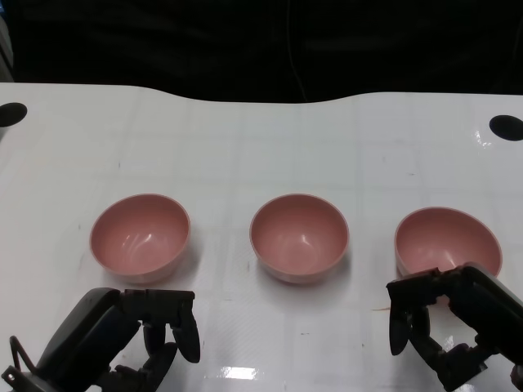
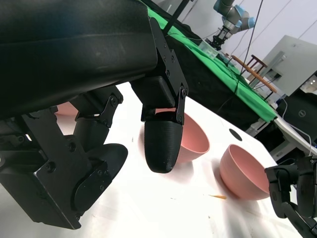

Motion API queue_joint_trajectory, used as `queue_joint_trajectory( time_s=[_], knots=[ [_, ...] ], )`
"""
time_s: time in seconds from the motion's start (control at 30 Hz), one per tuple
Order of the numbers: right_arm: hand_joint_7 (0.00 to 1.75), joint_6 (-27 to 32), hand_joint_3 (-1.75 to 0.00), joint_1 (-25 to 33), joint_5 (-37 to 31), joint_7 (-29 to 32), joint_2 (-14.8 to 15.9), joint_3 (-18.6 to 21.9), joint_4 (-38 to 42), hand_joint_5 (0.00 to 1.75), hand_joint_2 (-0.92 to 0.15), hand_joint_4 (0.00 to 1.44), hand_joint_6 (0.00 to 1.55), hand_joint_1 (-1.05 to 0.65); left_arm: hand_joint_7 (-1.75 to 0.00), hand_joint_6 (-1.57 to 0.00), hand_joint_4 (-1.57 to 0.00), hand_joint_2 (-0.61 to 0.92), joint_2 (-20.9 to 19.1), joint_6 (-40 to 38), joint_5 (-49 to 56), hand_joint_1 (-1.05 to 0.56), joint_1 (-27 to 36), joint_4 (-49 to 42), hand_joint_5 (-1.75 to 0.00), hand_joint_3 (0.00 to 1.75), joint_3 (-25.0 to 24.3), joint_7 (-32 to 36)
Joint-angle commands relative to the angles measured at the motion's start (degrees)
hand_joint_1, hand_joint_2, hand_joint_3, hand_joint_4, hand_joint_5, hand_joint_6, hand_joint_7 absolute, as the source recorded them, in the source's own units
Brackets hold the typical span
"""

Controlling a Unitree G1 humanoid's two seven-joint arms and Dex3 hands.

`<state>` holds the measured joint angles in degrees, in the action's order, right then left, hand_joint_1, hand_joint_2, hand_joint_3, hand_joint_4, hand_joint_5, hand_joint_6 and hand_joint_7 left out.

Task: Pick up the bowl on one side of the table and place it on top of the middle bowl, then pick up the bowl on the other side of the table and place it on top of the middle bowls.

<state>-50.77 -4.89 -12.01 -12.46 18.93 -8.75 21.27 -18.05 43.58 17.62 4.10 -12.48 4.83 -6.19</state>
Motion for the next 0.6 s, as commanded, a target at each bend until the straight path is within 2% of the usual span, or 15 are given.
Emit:
queue_joint_trajectory(
  time_s=[0.03, 0.43, 0.57, 0.6],
  knots=[
    [1.30, 0.3, -1.60, 0.2, 0.7, -0.3, 0.7, 0.4, -0.7, 1.63, -0.10, 1.00, 0.95, 0.24, -1.36, -0.87, -0.87, 0.20, -0.8, -0.2, 0.2, 0.04, 0.2, 0.0, -1.64, 1.56, -0.3, 0.6],
    [1.27, -0.2, -1.62, 0.3, 0.3, -0.1, 0.6, 0.3, -0.9, 1.61, -0.10, 1.01, 0.96, 0.24, -1.34, -0.87, -0.87, 0.20, -0.7, -0.3, -0.1, 0.06, 0.3, 0.2, -1.63, 1.56, -0.5, 0.7],
    [1.27, -0.3, -1.62, 0.4, 0.2, 0.1, 0.5, 0.3, -1.1, 1.60, -0.09, 1.02, 0.97, 0.24, -1.30, -0.87, -0.85, 0.23, -0.5, 0.3, 0.3, 0.06, 0.4, 0.0, -1.61, 1.50, -1.0, 1.8],
    [1.27, -0.4, -1.62, 0.4, 0.2, 0.1, 0.5, 0.3, -1.2, 1.60, -0.10, 1.02, 0.97, 0.25, -1.12, -0.83, -0.82, 0.33, -0.3, 0.8, 0.3, 0.03, 0.4, -0.1, -1.48, 1.30, -1.2, 2.3]
  ],
)
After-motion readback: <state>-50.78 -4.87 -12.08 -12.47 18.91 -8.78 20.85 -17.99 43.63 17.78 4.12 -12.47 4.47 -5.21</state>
